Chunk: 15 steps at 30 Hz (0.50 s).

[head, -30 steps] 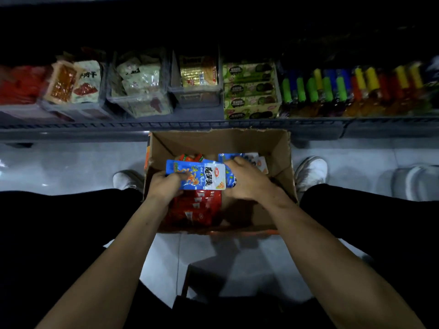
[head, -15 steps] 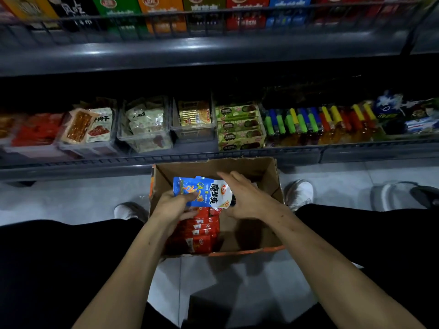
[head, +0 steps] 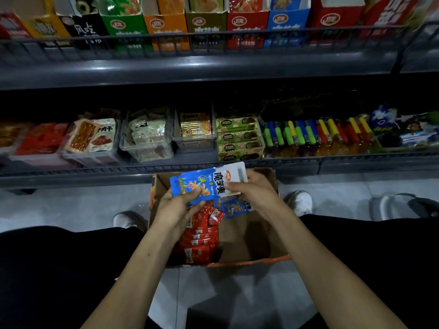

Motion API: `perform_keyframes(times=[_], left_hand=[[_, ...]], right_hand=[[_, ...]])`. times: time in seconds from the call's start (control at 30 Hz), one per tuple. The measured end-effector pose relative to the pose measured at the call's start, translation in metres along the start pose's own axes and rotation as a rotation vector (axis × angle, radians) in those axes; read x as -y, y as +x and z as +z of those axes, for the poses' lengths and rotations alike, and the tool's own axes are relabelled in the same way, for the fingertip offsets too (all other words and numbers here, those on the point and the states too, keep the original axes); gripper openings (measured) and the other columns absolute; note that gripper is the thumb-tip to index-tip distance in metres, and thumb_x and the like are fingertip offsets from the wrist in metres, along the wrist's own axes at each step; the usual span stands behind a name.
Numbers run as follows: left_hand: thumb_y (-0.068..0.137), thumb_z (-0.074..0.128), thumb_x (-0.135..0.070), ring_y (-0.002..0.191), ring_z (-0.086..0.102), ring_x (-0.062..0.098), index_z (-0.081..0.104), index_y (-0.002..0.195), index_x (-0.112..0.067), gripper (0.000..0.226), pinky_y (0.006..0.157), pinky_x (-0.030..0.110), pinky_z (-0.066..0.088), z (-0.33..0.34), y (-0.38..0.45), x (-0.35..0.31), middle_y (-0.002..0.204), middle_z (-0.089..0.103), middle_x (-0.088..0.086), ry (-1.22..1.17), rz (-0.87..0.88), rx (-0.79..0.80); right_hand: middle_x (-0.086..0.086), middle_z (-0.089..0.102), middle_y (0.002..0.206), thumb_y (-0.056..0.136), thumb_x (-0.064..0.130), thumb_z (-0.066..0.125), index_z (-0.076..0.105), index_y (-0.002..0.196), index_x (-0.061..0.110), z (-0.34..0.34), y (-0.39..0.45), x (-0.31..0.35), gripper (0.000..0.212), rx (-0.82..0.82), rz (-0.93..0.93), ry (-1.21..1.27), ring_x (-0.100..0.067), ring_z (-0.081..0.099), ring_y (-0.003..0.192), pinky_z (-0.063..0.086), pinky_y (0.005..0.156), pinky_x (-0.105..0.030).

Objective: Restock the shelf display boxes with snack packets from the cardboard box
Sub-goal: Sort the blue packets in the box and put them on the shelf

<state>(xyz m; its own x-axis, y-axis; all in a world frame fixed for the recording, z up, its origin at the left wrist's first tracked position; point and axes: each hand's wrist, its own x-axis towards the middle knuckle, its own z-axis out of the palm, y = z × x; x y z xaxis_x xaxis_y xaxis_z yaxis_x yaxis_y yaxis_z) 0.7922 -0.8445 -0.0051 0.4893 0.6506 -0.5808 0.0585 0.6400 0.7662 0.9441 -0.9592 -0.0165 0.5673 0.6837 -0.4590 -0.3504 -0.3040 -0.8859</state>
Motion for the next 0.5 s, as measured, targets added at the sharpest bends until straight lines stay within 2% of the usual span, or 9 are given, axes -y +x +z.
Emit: perform_keyframes(times=[0.13,0.27,0.37,0.5], left_hand=[[0.084,0.071,-0.010,0.086,0.072,0.022,0.064,0.105,-0.013,0.023,0.072,0.037,0.056,0.006,-0.007,0.000,0.095,0.075,0.006,0.251,0.133,0.063],[0.086,0.069,-0.022,0.089,0.072,0.023,0.070,0.096,-0.021,0.009,0.075,0.038,0.056,0.004,-0.006,-0.016,0.095,0.075,0.005,0.358,0.156,0.088],[0.085,0.070,-0.018,0.083,0.071,0.025,0.072,0.089,-0.020,0.005,0.072,0.032,0.055,0.002,-0.006,-0.045,0.089,0.075,0.008,0.506,0.171,0.173],[0.087,0.070,-0.020,0.074,0.071,0.009,0.070,0.097,-0.020,0.010,0.066,0.022,0.052,0.008,-0.012,-0.071,0.084,0.075,-0.002,0.927,0.127,0.407]], right_hand=[[0.004,0.074,0.090,0.075,0.010,0.082,0.068,0.104,0.017,0.007,-0.004,0.013,0.033,-0.008,-0.097,-0.108,-0.007,0.071,0.078,0.053,0.062,-0.021],[0.011,0.073,0.086,0.077,0.011,0.080,0.064,0.096,0.029,0.000,-0.014,0.033,0.031,0.002,-0.184,-0.193,-0.002,0.070,0.077,0.053,0.061,-0.017],[0.010,0.073,0.088,0.076,0.014,0.081,0.064,0.095,0.029,-0.005,-0.021,0.048,0.029,0.036,-0.248,-0.299,-0.004,0.070,0.077,0.056,0.063,-0.020],[0.007,0.073,0.087,0.074,0.023,0.083,0.066,0.094,0.026,-0.003,-0.027,0.059,0.026,0.018,-0.314,-0.379,-0.005,0.070,0.076,0.057,0.061,-0.022]])
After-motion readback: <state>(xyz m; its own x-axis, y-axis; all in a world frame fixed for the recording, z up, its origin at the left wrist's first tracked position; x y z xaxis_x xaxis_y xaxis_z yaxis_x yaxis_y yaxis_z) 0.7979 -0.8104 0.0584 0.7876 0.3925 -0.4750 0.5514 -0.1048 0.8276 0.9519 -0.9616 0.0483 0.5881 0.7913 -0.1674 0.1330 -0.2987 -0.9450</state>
